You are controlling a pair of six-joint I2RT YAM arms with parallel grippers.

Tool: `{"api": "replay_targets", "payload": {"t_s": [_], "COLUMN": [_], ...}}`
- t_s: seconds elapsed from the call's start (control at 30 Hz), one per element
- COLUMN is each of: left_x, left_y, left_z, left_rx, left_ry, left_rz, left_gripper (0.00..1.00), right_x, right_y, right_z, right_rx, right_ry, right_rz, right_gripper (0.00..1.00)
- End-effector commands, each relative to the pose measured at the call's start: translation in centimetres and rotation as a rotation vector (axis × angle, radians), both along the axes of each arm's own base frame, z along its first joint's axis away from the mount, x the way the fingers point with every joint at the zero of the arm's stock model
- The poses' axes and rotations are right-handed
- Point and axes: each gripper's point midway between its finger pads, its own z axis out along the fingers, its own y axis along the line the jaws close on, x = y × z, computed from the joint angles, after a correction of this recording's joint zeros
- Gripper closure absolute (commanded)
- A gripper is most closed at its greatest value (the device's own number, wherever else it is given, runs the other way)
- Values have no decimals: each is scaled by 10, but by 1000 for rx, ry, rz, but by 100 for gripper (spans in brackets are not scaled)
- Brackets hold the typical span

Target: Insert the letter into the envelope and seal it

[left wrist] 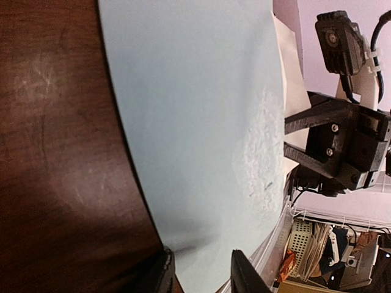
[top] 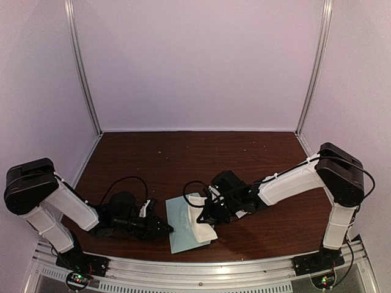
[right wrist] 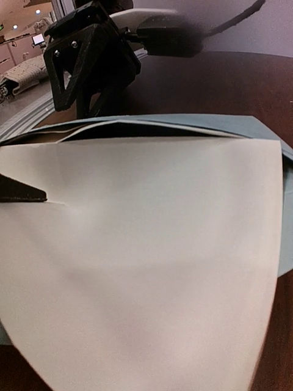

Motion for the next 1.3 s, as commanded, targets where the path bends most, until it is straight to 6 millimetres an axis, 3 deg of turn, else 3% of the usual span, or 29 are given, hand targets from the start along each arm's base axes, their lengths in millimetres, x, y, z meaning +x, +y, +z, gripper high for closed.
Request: {"api": "replay_targets", "payload": {"t_s": [0.0,0.17,0.3,0.5,0.63,0.8,1.07,1.27], "left_x": [1,3,15,42,51,59,54,44], "left_y": [-5,-3,6,16,10,6,32,51], "left_z": [4,2,-1,22,30,23,28,18], "left_rx": [-15,22,166,336,360,424,461,449], "left_ry": [-12,-37,-113,-259,-295,-299,-292,-242], "left_rz": [-6,-12,-8,15,5,-20,49,82], "left_gripper": [67,67,51,34,30,27,19,18], "right_x": [-10,-11,-8,-4,-3,-4,-10,-11], "right_y": [20,20,18,17,16,15,6,9], "right_z": [14,15,18,21,22,24,22,17], "right_rx": [82,70,55,50,44,46,31,34], "right_ry": [1,-13,-32,-51,-63,-68,-48,-24], "right_rz": [62,76,67,56,54,54,45,50], "right_gripper": [100,100,100,100,100,100,100,100]}}
